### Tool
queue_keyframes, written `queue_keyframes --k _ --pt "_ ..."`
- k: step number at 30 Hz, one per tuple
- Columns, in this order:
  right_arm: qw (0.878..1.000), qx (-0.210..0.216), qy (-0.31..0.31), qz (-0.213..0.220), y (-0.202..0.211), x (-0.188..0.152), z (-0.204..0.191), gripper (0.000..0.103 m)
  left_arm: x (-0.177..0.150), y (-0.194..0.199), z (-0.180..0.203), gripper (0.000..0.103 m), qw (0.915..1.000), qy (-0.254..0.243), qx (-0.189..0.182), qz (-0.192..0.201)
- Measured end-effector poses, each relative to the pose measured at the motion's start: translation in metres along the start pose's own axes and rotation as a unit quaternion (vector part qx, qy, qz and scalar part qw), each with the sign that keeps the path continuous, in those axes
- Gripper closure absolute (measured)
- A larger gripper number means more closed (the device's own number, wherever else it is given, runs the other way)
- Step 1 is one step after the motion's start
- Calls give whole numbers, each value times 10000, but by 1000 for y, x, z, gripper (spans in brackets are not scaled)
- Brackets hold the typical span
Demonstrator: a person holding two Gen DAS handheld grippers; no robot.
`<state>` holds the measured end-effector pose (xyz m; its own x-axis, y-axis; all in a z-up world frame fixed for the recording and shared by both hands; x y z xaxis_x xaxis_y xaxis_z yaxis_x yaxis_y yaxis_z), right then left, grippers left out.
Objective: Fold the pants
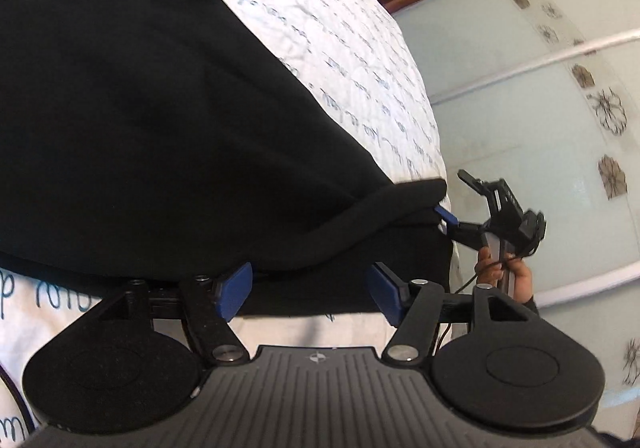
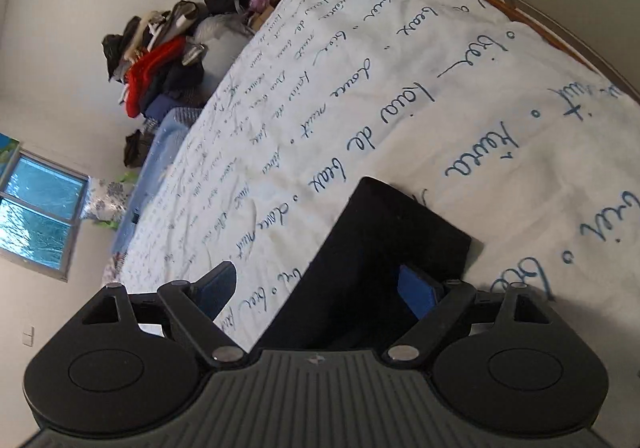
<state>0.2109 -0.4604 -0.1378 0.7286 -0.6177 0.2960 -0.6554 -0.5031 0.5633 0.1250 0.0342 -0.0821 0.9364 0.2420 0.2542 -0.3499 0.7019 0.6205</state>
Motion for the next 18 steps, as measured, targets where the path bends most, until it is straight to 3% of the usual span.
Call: queue_keyframes --k 2,3,4,5,6,8,12,18 --pt "9998 76 -108 119 -2 5 -1 17 1 2 -2 32 10000 24 20 72" --pt "9998 70 -100 174 -5 8 0 32 1 3 -3 29 9999 46 -3 92" --pt "9998 -57 -47 194 -10 7 1 73 1 4 -6 28 9999 96 -33 104" --pt "9996 -231 15 183 -12 5 4 91 0 4 -10 27 9998 158 -75 116" --pt "9991 -360 119 165 -17 0 4 98 0 5 -14 27 9996 204 -135 133" --pt "9974 -472 430 334 -19 -7 0 98 -1 1 -19 27 9992 270 -265 155" --pt "9962 -409 468 604 -1 -12 -7 98 2 4 -19 26 9981 380 -471 73" --pt "9909 350 361 1248 86 -11 -31 98 -1 9 -20 26 9972 406 -630 -55"
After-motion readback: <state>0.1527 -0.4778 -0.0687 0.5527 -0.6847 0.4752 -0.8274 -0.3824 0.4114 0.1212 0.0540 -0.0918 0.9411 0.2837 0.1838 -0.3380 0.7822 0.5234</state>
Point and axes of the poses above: each gripper's, at about its wrist camera, not at the fingertips, and y roughly against the way its jaws point, z to its right, x to its top, the point moved 7 cm from there along -y, roughly the way its jaws point
